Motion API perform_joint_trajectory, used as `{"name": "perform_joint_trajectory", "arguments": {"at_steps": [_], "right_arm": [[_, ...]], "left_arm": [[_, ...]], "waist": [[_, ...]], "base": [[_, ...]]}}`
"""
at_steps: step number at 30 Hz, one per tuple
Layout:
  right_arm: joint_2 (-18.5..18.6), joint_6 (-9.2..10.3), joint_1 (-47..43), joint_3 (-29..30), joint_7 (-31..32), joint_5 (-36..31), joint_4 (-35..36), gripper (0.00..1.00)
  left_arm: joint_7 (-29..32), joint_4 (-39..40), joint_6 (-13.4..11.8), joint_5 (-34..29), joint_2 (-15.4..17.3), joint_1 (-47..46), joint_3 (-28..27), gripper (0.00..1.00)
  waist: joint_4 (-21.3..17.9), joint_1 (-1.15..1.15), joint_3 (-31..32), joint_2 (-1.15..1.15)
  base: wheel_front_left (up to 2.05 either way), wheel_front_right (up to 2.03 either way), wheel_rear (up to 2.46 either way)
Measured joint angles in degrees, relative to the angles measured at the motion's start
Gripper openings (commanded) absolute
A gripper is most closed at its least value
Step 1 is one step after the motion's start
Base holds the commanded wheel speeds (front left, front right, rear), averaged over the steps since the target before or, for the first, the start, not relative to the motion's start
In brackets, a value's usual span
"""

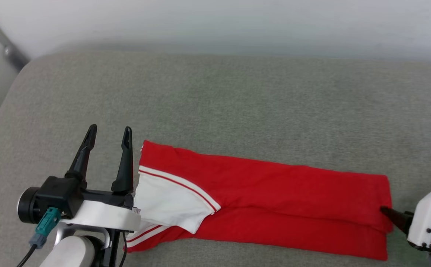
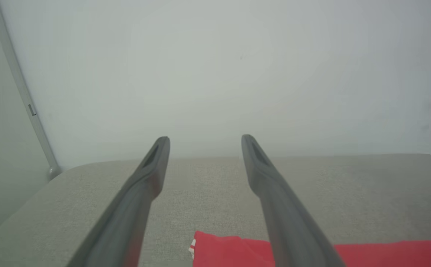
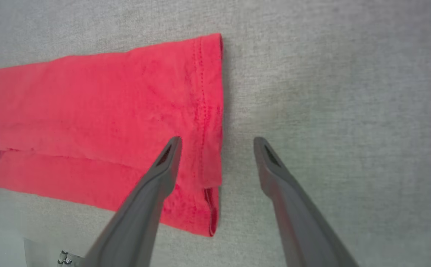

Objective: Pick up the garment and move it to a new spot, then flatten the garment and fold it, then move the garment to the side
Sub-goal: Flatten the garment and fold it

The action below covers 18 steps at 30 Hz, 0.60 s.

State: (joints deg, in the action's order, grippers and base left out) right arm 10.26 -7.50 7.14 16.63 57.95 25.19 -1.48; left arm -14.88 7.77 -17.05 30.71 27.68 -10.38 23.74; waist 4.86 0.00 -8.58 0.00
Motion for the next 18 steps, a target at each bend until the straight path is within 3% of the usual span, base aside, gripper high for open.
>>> {"name": "perform_joint_trajectory", "arguments": {"at_steps": [4, 11, 12, 13, 14, 18], "right_arm": [[-1.81, 0.00, 2.11, -0.18, -0.37, -0.16, -4.65, 1.00], [-1.44, -0.01, 4.67, -0.85, -0.97, -1.42, -12.21, 1.00], [-1.43, -0.01, 4.77, -1.03, -1.15, -1.42, -12.70, 0.43], [-1.41, -0.01, 4.98, -1.26, -1.34, -1.14, -13.32, 0.15], [-1.32, 0.00, 5.17, -1.67, -1.53, -0.94, -13.74, 0.00], [-0.81, 0.01, 5.38, -3.72, -2.81, 0.16, -14.59, 0.00]], "left_arm": [[-0.02, -1.11, 0.62, -1.21, -1.12, -0.22, -0.14, 1.00], [-0.05, -2.66, 2.87, -2.27, -2.86, -0.42, -0.59, 1.00], [-0.09, -2.90, 3.11, -2.45, -2.91, -0.43, -0.58, 1.00], [-0.10, -3.11, 3.27, -2.64, -2.98, -0.43, -0.57, 1.00], [-0.11, -3.37, 3.42, -2.85, -2.98, -0.43, -0.51, 1.00], [-0.11, -4.17, 3.69, -3.38, -2.87, -0.37, -0.11, 1.00]], "waist": [[1.85, 0.00, -2.02, 0.00], [3.78, 0.00, -3.45, 0.00], [3.86, 0.00, -3.35, 0.00], [3.91, 0.00, -3.22, 0.00], [3.91, 0.00, -3.02, 0.00], [3.72, 0.00, -2.01, 0.00]], "base": [[0.00, 0.00, 0.00], [0.00, 0.00, 0.00], [0.00, 0.00, 0.00], [0.00, 0.00, 0.00], [0.00, 0.00, 0.00], [0.00, 0.00, 0.00]]}}
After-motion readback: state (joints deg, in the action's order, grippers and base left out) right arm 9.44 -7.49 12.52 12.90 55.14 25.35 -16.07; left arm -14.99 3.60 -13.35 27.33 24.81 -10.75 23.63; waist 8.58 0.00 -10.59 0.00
